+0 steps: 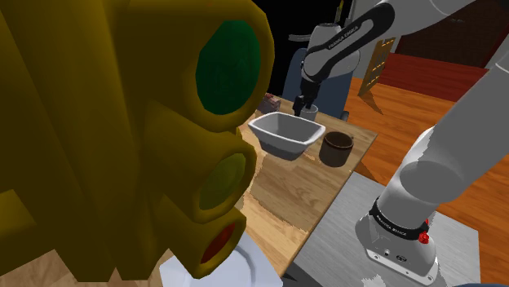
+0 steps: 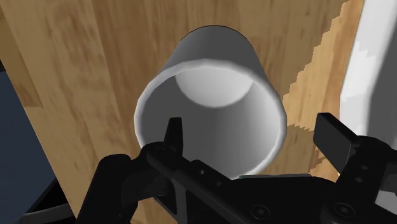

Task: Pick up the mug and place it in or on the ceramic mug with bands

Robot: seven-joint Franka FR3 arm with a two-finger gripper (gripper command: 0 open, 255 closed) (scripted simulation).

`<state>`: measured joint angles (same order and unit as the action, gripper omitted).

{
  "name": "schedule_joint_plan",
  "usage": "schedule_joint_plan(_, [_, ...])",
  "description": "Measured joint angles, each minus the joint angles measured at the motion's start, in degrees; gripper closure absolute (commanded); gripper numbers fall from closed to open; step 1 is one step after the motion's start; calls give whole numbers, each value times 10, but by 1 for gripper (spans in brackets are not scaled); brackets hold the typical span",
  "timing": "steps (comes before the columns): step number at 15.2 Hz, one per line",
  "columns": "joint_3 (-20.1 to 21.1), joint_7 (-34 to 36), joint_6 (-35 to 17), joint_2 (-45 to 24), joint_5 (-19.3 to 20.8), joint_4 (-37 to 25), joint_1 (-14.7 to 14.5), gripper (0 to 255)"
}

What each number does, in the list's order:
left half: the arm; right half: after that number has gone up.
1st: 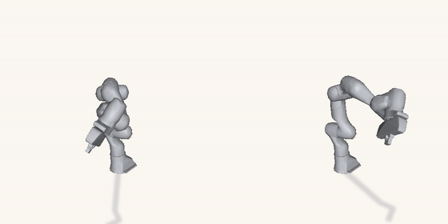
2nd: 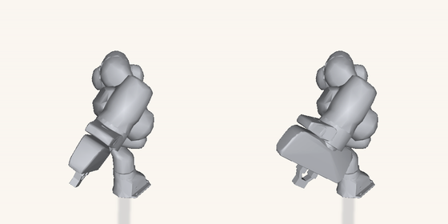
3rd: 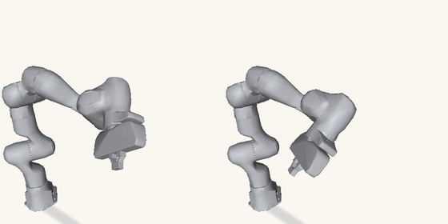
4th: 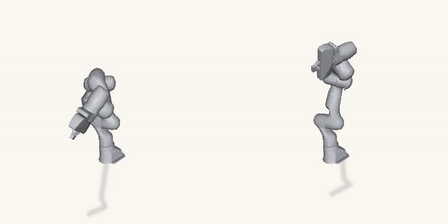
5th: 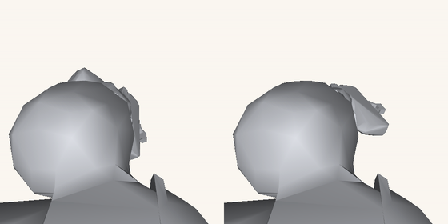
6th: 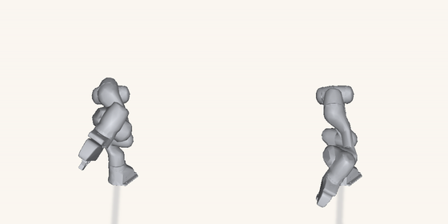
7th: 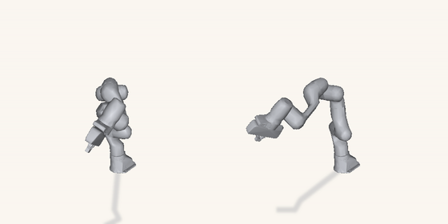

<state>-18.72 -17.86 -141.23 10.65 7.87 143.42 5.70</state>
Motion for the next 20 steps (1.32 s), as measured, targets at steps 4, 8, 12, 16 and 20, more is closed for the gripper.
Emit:
schedule_joint_plan(4, [2, 0, 1, -15, -6, -3, -6, 255])
schedule_joint_plan(8, [6, 5, 14, -16, -6, -2, -9, 255])
schedule_joint_plan(12, [6, 4, 18, -11, -4, 2, -7, 255])
schedule_joint_plan(16, [7, 4, 49, 13, 3, -3, -4, 255])
schedule_joint_plan(20, [10, 6, 81, 30, 5, -18, -4, 255])
